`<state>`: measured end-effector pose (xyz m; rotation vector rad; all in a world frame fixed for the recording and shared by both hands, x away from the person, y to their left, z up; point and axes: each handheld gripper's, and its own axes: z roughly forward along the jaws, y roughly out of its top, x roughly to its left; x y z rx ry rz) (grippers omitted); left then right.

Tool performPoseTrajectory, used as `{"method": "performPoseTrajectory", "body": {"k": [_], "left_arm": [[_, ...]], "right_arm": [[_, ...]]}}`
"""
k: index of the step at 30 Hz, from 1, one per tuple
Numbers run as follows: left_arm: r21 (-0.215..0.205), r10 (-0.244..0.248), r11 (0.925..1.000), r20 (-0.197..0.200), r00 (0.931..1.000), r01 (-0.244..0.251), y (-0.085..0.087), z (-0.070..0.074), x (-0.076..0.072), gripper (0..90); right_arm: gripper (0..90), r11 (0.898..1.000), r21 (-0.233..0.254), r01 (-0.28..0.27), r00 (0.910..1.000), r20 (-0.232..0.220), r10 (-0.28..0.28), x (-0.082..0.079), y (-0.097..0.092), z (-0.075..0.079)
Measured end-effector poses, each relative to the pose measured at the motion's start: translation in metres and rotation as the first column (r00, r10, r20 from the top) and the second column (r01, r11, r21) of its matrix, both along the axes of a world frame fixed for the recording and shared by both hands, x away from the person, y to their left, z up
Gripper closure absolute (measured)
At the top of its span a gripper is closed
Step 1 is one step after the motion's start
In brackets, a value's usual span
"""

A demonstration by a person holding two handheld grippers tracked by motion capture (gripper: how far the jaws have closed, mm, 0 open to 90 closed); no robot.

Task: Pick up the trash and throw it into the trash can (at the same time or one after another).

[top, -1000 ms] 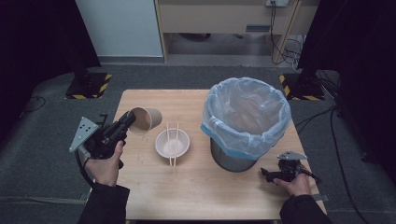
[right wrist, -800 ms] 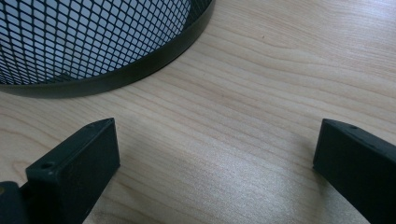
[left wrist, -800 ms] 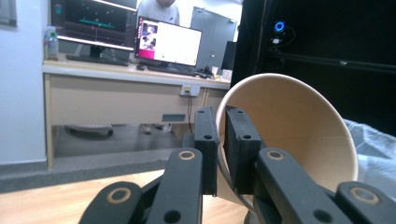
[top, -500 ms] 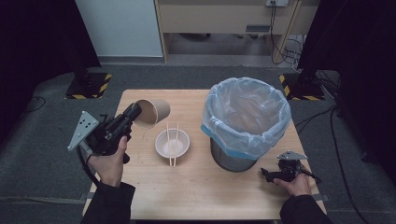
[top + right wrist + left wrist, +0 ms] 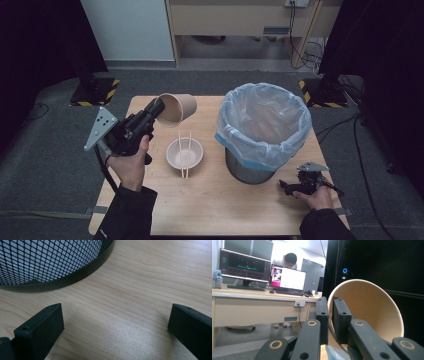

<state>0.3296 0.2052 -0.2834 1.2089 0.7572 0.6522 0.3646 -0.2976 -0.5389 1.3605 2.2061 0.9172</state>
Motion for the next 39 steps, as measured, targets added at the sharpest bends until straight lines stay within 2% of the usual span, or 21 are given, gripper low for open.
{"method": "performPoseTrajectory", "body": {"k": [13,27,39], "left_arm": [[0.016,-0.044,0.9989,0.041,0.9982,0.043,-0.032,0.019,0.008,83.6],[0.036,-0.098,0.9946,0.029,0.9947,0.097,-0.07,0.021,0.025,83.6],[0.05,-0.157,0.9864,0.015,0.9874,0.156,-0.111,0.021,0.038,83.6]], "right_arm": [[0.6,1.0,0.0,0.0,1.0,0.0,0.0,0.0,0.0,0.0],[0.6,1.0,0.003,0.002,1.0,0.0,-0.002,0.0,0.0,0.0],[0.7,1.0,0.002,-0.001,1.0,0.003,0.001,0.0,0.0,0.0]]}}
